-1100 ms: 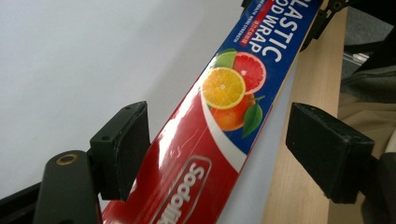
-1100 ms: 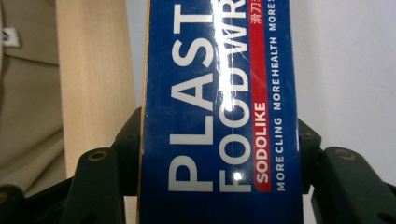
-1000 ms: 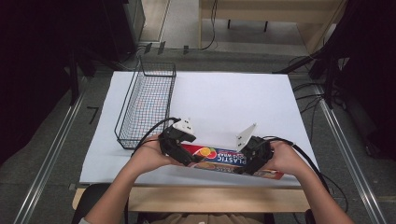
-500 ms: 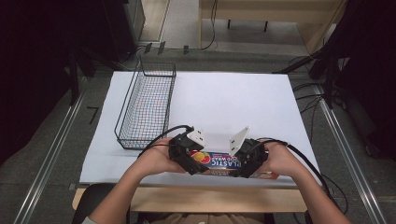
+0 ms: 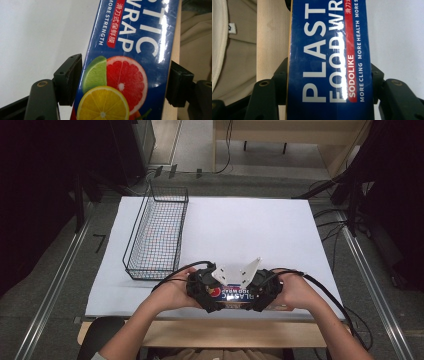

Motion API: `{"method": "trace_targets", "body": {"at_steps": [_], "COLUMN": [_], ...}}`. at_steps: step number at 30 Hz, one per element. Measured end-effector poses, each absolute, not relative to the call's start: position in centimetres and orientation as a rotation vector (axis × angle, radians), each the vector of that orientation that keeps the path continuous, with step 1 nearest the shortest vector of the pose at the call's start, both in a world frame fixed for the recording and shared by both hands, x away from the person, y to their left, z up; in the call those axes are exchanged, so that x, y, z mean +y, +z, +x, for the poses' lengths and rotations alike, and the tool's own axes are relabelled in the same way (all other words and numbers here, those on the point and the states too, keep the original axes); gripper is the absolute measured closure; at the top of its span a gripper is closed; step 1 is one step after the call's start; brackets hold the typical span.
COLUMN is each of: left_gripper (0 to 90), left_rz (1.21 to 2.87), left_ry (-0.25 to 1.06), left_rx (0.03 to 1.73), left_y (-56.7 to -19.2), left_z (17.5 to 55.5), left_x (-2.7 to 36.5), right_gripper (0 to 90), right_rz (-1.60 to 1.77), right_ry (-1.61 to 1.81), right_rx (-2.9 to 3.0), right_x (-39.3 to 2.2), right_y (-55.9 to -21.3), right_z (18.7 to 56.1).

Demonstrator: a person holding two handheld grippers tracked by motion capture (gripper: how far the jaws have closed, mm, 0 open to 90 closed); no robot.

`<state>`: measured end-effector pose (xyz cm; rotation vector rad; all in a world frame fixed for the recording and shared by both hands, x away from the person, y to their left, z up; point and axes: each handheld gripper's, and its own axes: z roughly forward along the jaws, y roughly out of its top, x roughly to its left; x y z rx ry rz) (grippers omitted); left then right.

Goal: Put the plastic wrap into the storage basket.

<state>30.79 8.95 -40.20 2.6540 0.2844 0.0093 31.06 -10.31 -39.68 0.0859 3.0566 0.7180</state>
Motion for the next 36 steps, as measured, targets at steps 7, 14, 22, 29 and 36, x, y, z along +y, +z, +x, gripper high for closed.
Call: {"method": "trace_targets", "body": {"at_steps": [7,14,22,29,36], "left_gripper": [33.4,35.2,37.9,39.5,40.1], "left_rz": [2.685,2.693,2.688,2.684,2.680], "left_ry": [-0.005,-0.003,-0.020,-0.022,-0.030], "left_rx": [0.283,0.284,0.253,0.259,0.272], "left_y": [-41.1,-41.2,-40.7,-40.3,-40.2], "left_z": [30.6,30.5,30.1,29.9,30.0], "left_x": [8.7,8.5,8.4,8.6,8.9], "right_gripper": [41.2,40.9,39.8,36.9,32.6], "right_rz": [0.037,0.022,0.012,0.037,0.058], "right_ry": [0.665,0.677,0.728,0.766,0.825], "right_rx": [3.030,3.044,3.065,3.057,3.016], "right_x": [-10.0,-10.3,-10.8,-10.9,-11.3], "right_y": [-40.2,-40.5,-40.7,-40.8,-40.6], "right_z": [30.8,30.8,31.0,30.9,31.3]}}
